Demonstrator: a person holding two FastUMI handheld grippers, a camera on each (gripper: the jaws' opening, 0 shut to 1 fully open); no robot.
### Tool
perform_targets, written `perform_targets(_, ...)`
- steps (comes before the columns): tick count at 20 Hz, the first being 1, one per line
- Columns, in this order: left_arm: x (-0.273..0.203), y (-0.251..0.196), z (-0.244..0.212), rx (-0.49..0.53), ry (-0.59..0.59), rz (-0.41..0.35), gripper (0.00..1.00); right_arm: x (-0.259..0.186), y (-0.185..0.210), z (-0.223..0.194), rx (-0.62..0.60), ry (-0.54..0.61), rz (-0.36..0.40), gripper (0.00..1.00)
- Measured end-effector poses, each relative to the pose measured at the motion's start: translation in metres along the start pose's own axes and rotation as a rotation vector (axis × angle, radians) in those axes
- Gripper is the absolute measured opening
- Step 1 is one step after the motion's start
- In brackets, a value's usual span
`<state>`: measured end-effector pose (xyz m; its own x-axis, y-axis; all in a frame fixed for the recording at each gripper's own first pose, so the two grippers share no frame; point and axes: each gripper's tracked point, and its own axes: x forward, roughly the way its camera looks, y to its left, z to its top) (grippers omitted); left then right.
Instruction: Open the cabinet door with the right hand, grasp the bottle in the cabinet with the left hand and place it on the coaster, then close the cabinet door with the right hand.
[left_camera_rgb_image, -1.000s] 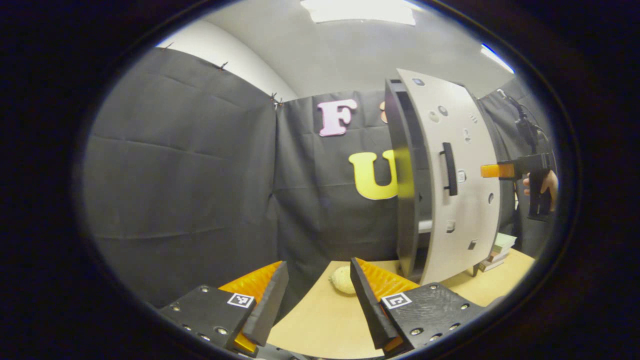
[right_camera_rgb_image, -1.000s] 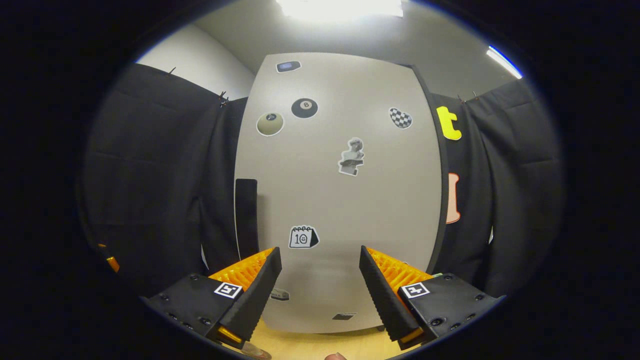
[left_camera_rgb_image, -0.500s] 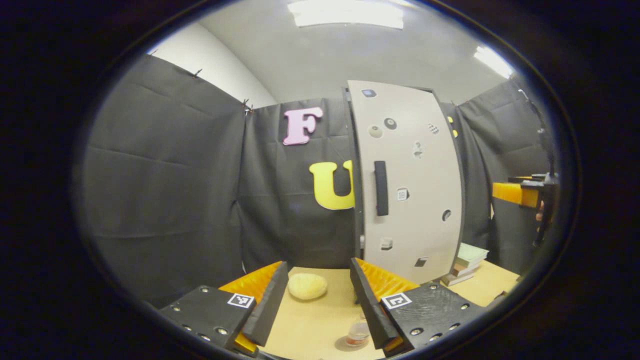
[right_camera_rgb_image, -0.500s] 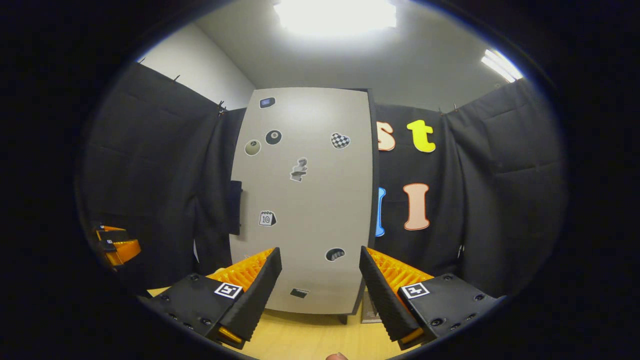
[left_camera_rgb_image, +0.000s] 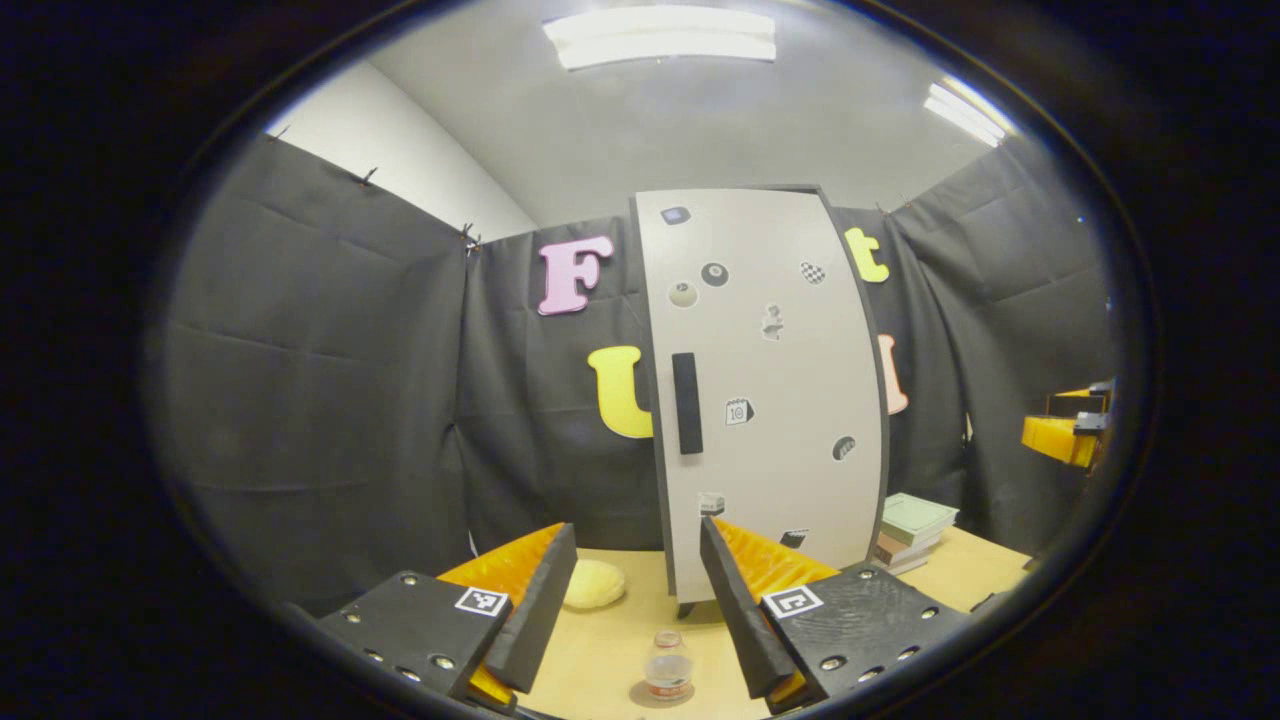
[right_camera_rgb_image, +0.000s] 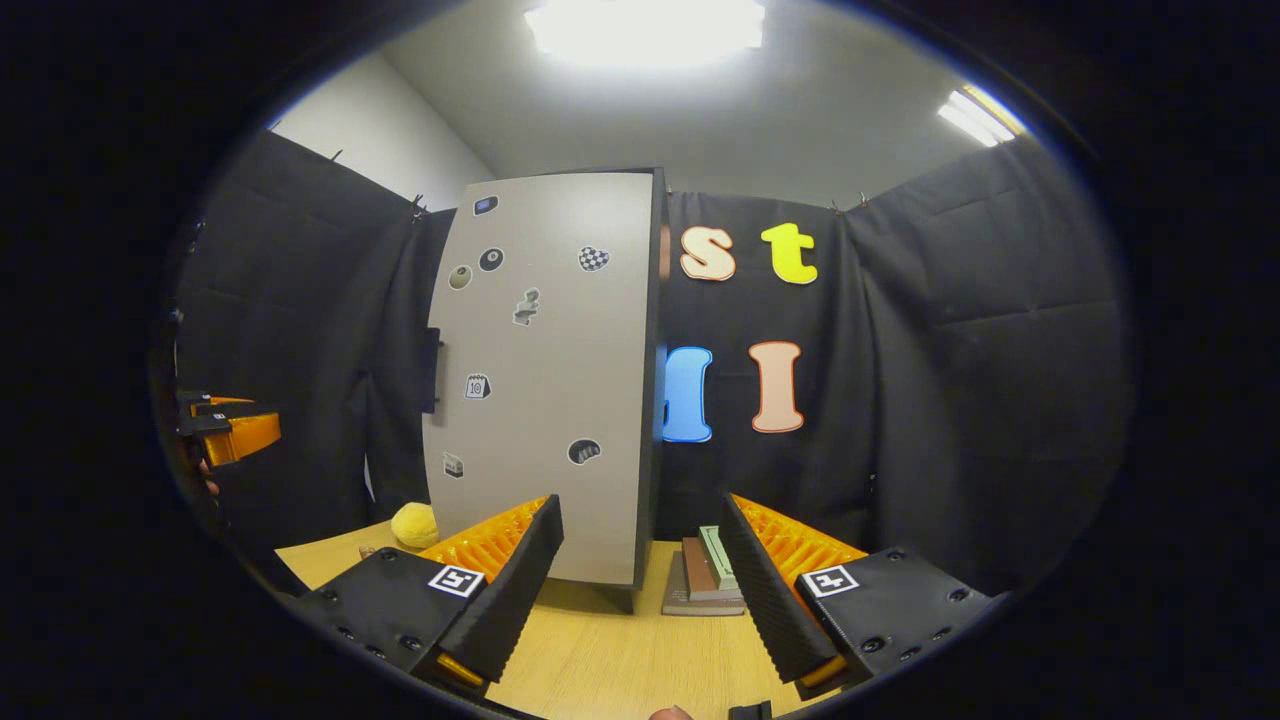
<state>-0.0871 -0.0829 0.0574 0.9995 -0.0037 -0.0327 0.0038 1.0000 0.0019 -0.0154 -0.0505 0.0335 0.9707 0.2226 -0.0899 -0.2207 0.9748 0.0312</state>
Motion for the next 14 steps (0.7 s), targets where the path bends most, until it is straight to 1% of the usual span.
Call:
perform_targets(2,-0.001,0.001,-0.004,-0.005,0.004,-0.002,0.74,-0.008,-0.007,-0.005,0.03,-0.001,-0.01,0.99)
perform_targets(4,0.002,0.005,-0.004,-0.006,0.0,-0.009,0.74,-0.012,-0.012,-0.004,0.046,-0.015,-0.036,0.99)
perform_targets(5,0.005,0.008,-0.003,-0.003,0.004,-0.012,0.77,-0.013,-0.012,-0.003,0.055,-0.017,-0.046,0.99)
perform_targets(6,0.006,0.012,-0.003,0.002,0.002,-0.009,0.74,-0.013,-0.01,0.0,0.064,-0.025,-0.045,0.99)
perform_targets(7,0.008,0.017,-0.001,0.007,-0.004,-0.003,0.74,-0.012,-0.007,0.003,0.067,-0.035,-0.039,0.98)
perform_targets(8,0.009,0.022,0.0,0.01,-0.008,0.001,0.75,-0.01,-0.005,0.006,0.066,-0.043,-0.041,0.93)
perform_targets(9,0.009,0.025,0.001,0.01,-0.012,-0.001,0.75,-0.008,-0.003,0.01,0.066,-0.048,-0.047,0.97)
perform_targets(11,0.012,0.029,0.0,0.011,-0.017,-0.008,0.74,-0.007,0.005,0.017,0.075,-0.067,-0.045,0.97)
perform_targets(12,0.011,0.031,0.001,0.015,-0.019,-0.009,0.74,-0.006,0.009,0.018,0.076,-0.074,-0.044,0.93)
perform_targets(14,0.012,0.038,0.002,0.021,-0.026,-0.008,0.74,-0.004,0.016,0.019,0.069,-0.073,-0.039,0.93)
